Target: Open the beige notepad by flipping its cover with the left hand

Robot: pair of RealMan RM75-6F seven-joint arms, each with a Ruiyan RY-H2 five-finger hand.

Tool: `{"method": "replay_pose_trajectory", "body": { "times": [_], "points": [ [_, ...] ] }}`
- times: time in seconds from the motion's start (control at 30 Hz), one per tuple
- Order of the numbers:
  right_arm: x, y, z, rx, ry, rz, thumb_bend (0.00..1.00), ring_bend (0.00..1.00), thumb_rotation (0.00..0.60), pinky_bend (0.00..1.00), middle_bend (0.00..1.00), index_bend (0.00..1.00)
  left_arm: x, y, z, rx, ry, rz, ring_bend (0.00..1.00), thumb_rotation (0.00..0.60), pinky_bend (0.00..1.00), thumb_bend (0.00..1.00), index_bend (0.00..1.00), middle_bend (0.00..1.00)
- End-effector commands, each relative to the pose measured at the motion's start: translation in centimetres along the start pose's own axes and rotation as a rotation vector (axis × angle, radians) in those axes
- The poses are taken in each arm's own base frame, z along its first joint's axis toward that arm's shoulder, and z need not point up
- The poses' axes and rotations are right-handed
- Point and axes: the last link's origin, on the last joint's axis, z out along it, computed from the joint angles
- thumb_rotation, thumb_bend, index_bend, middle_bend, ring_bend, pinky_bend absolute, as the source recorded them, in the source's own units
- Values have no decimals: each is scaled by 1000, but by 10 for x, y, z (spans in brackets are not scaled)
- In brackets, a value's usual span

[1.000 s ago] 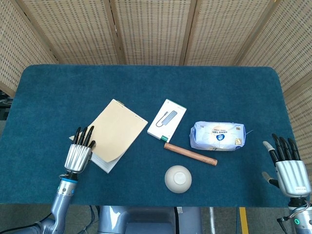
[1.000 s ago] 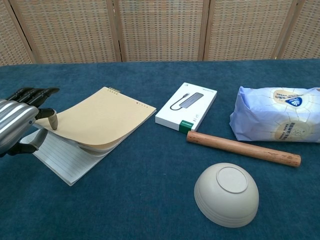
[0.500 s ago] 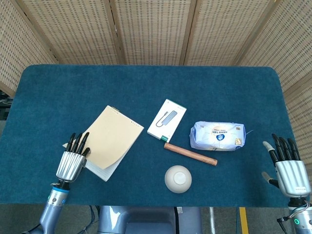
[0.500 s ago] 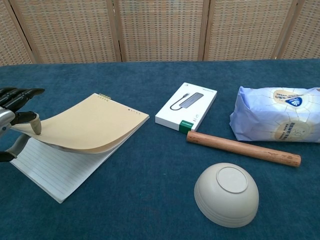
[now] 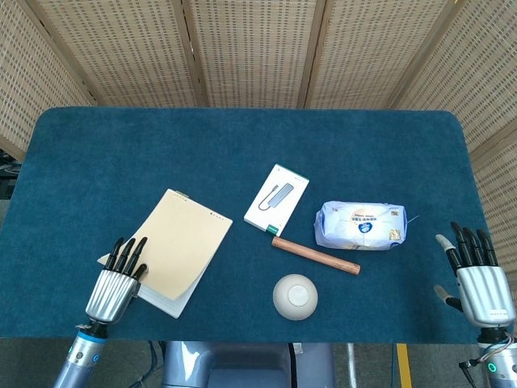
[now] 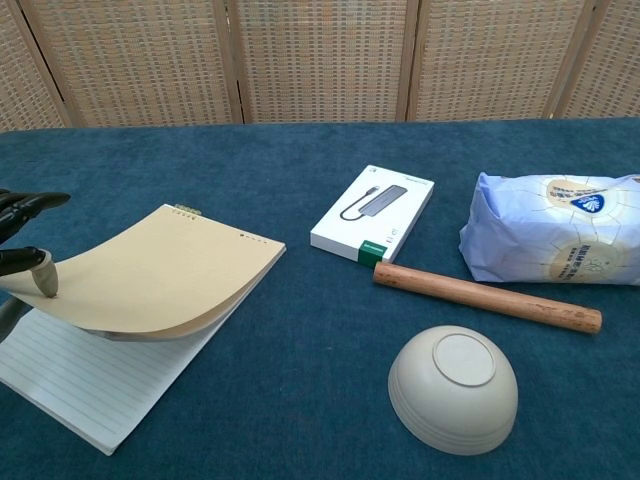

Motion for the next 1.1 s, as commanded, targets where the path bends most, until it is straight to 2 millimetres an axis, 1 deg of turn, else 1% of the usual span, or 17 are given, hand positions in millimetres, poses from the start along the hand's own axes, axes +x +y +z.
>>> {"method": "replay_pose_trajectory", "body": {
  "times": [0.03,0.5,1.1],
  "points": [
    [0,0,0,0,-1,0,89,0,600,0,0,141,4,0,-9,-10,2,-8,0,600,0,594,781,0],
    [0,0,0,-1,-1,0,91,0,600,0,0,140,23,0,-45,-36,8,-36,0,600,0,590,792,0],
    [0,-1,0,-2,-3,1,86,0,600,0,0,140,32,1,-87,-66,-18,-73,0,600,0,591,792,0]
  ]
}}
